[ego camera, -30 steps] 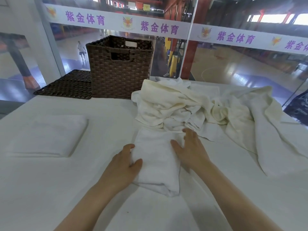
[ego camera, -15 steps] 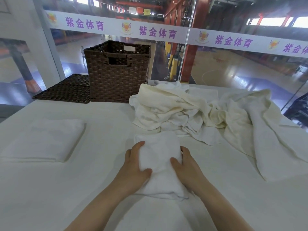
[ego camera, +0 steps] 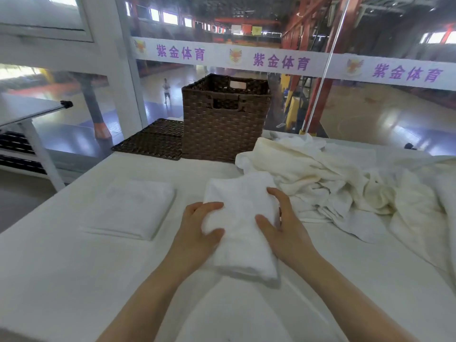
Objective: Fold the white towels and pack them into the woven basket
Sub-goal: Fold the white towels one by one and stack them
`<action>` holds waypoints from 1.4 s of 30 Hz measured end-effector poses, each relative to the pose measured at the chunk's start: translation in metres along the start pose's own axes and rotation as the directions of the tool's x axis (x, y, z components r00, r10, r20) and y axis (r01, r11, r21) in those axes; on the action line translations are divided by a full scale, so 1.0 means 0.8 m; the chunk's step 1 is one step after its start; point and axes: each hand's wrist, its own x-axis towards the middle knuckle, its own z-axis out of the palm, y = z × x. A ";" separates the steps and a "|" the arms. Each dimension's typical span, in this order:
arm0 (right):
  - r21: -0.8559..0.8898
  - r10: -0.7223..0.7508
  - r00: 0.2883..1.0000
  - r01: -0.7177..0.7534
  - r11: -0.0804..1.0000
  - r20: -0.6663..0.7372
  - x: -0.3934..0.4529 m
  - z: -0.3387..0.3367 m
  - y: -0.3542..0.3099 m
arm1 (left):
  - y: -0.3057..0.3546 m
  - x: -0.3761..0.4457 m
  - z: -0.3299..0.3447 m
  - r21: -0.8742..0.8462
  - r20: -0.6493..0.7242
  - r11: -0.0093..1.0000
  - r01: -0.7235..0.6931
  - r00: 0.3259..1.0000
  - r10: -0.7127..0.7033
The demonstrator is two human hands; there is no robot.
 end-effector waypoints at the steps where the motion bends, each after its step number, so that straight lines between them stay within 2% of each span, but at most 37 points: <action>1: -0.006 -0.029 0.999 0.029 1.000 0.019 0.011 0.010 -0.013 | -0.002 0.007 -0.018 0.025 -0.037 1.000 -0.015 0.999 0.016; 4: -0.018 -0.089 0.992 0.091 0.996 0.091 0.046 0.048 -0.052 | -0.016 0.028 -0.075 0.096 -0.134 0.994 -0.047 0.989 0.060; 7: 0.010 -0.112 0.981 0.112 0.994 0.156 0.084 0.096 -0.087 | -0.035 0.050 -0.134 0.145 -0.165 0.989 -0.032 0.985 0.056; 15: 0.071 -0.007 0.957 -0.014 0.997 0.289 0.144 0.222 -0.142 | -0.097 0.095 -0.246 0.224 -0.145 0.964 0.141 0.983 -0.110; 20: 0.034 0.074 0.942 -0.090 0.995 0.329 0.145 0.268 -0.142 | -0.137 0.103 -0.266 0.232 -0.084 0.957 0.174 0.984 -0.158; 25: -0.019 0.127 0.946 -0.128 0.992 0.297 0.140 0.287 -0.124 | -0.165 0.102 -0.256 0.275 -0.057 0.944 0.185 0.983 -0.176; 27: -0.115 0.153 0.943 -0.125 0.986 0.295 0.142 0.288 -0.119 | -0.169 0.102 -0.254 0.404 -0.029 0.895 0.188 0.981 -0.193; 29: -0.210 0.135 0.947 -0.074 0.975 0.291 0.142 0.284 -0.116 | -0.165 0.104 -0.250 0.676 -0.063 0.716 0.174 0.982 -0.179; 30: -0.236 0.094 0.956 -0.026 0.972 0.279 0.140 0.282 -0.116 | -0.159 0.105 -0.246 0.760 -0.091 0.632 0.150 0.988 -0.125; 31: -0.245 0.031 0.964 0.036 0.969 0.263 0.137 0.279 -0.115 | -0.153 0.106 -0.240 0.786 -0.098 0.608 0.112 0.994 -0.055; 33: -0.226 -0.110 0.960 0.171 0.959 0.259 0.126 0.275 -0.116 | -0.140 0.107 -0.227 0.731 -0.080 0.682 0.027 0.996 0.046; 35: -0.207 -0.188 0.929 0.261 0.943 0.319 0.117 0.275 -0.113 | -0.141 0.111 -0.215 0.655 -0.027 0.755 -0.033 0.997 0.067; 39: -0.277 -0.188 0.884 0.327 0.904 0.428 0.114 0.277 -0.100 | -0.183 0.114 -0.212 0.707 0.069 0.703 -0.069 0.997 0.028; 42: -0.222 -0.169 0.850 0.314 0.923 0.498 0.118 0.265 -0.095 | -0.197 0.115 -0.218 0.760 0.119 0.643 -0.093 0.993 0.003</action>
